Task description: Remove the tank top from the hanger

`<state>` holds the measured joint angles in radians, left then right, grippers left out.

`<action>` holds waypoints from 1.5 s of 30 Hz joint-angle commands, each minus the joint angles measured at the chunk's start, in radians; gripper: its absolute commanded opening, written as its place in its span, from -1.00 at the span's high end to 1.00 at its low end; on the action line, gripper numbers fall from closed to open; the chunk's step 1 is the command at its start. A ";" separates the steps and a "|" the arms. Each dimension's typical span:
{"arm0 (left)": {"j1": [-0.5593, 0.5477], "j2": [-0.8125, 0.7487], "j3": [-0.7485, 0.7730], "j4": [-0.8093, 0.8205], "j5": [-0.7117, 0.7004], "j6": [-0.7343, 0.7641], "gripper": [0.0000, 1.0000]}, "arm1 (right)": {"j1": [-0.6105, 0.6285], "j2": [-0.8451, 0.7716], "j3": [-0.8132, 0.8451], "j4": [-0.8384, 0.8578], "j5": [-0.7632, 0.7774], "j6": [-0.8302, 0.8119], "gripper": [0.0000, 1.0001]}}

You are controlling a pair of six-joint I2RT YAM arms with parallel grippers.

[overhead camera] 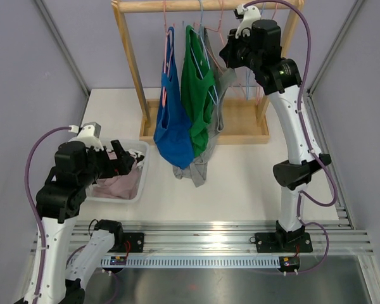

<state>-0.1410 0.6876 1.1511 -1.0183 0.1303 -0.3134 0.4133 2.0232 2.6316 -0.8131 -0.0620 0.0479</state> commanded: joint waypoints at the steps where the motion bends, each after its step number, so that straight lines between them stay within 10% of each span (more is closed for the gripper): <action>1: -0.034 -0.005 -0.008 0.101 0.075 -0.027 -0.98 | 0.002 -0.147 0.018 0.097 0.027 -0.026 1.00; 23: -0.560 0.369 0.482 0.336 -0.182 -0.043 -0.98 | 0.002 -0.872 -0.694 0.115 -0.032 0.015 1.00; 34: -0.890 0.569 0.599 0.609 -0.276 0.126 -0.98 | 0.002 -1.169 -0.722 -0.104 -0.104 0.063 1.00; 45: -0.991 0.648 0.562 0.863 -0.201 0.212 -0.98 | 0.002 -1.255 -0.768 -0.264 -0.159 0.063 1.00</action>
<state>-1.1191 1.3003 1.6882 -0.2806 -0.0811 -0.1509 0.4133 0.7776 1.8709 -1.0599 -0.1734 0.1043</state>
